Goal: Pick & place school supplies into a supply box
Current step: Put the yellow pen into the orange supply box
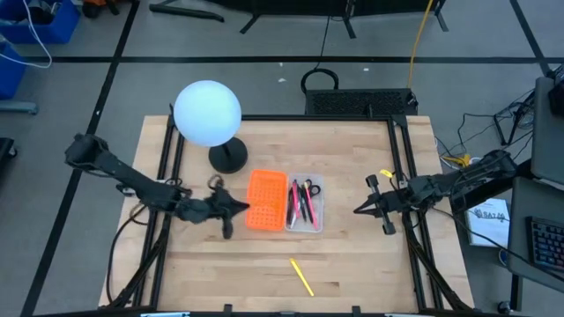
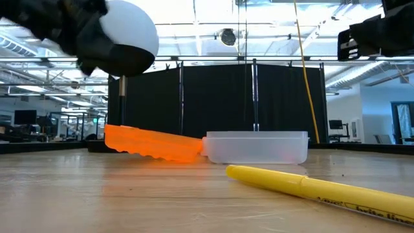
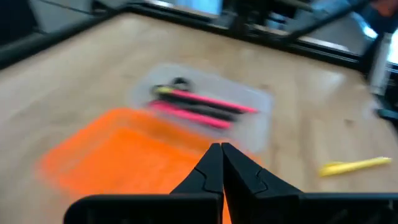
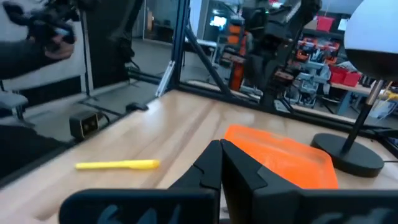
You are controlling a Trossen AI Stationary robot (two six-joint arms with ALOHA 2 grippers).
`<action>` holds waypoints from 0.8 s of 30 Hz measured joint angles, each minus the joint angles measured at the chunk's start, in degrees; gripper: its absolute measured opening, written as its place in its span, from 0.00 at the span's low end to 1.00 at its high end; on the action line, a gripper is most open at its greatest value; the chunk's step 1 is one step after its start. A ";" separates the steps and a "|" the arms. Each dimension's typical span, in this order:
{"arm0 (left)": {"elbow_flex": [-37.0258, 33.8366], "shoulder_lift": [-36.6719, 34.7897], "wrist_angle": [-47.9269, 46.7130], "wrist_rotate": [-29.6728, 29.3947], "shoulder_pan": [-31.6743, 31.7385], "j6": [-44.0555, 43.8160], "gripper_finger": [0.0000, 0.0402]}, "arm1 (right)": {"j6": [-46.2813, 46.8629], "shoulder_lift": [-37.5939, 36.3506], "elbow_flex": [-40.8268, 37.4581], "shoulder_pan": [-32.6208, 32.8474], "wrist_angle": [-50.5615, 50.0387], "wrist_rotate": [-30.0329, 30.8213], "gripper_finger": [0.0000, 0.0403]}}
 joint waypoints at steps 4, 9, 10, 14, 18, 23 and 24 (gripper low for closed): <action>10.02 9.08 -0.05 5.85 -0.18 3.46 0.01 | 1.32 -2.02 0.00 0.02 -1.10 -0.02 0.00; 23.47 19.74 -3.88 10.46 -0.28 6.47 0.01 | 2.84 -2.92 0.00 0.00 -2.30 -1.98 0.00; 26.70 22.29 -5.31 10.94 -0.28 6.55 0.01 | 3.10 -2.97 0.00 0.00 -2.94 -4.09 0.00; 40.26 32.78 -16.12 12.34 -0.28 5.78 0.01 | 6.80 -2.96 -0.31 0.04 -0.73 -7.14 0.00; 54.89 43.23 -29.59 15.11 -0.91 10.42 0.05 | 8.76 -2.96 -0.39 0.04 1.38 -7.30 0.00; 71.24 54.22 -41.57 18.16 -3.27 16.98 0.09 | 12.52 -2.92 -0.53 0.19 1.81 -7.30 0.00; 74.08 55.84 -42.63 18.99 -3.65 17.51 0.10 | 12.94 -2.94 -0.83 0.17 2.10 -7.30 0.00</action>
